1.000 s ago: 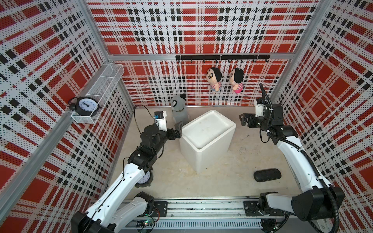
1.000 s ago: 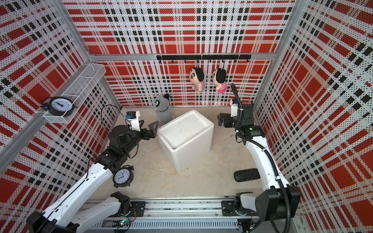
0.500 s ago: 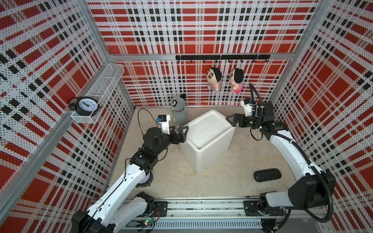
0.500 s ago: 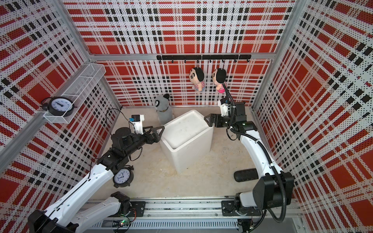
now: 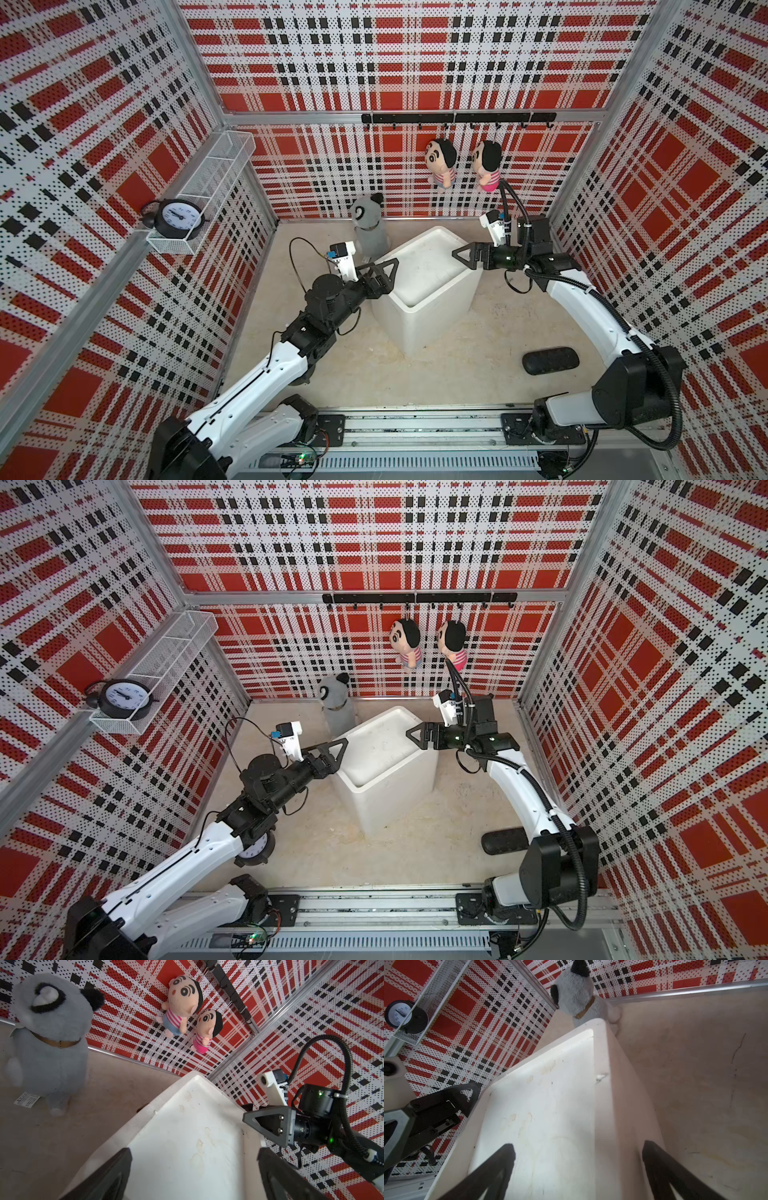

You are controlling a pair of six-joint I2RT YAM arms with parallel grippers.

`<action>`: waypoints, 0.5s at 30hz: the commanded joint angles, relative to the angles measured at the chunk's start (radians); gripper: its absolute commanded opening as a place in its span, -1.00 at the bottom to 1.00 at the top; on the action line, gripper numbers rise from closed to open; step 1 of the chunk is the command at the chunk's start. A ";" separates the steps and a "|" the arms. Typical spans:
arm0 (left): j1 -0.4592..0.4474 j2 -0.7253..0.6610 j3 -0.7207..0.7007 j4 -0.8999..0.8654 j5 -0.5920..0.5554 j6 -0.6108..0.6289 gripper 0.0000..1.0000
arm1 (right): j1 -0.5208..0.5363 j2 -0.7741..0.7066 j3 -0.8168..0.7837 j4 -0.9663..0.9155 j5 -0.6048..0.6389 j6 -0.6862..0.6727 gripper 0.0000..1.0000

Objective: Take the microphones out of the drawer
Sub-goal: Adjust the storage box at the center of the board.

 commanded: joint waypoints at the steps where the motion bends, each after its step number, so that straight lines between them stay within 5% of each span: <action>1: -0.023 0.048 -0.033 0.072 -0.065 -0.046 0.96 | 0.011 -0.071 -0.039 0.024 -0.034 0.014 1.00; 15: -0.076 0.276 0.010 0.304 -0.055 -0.059 0.96 | 0.042 -0.272 -0.227 0.122 -0.029 0.109 1.00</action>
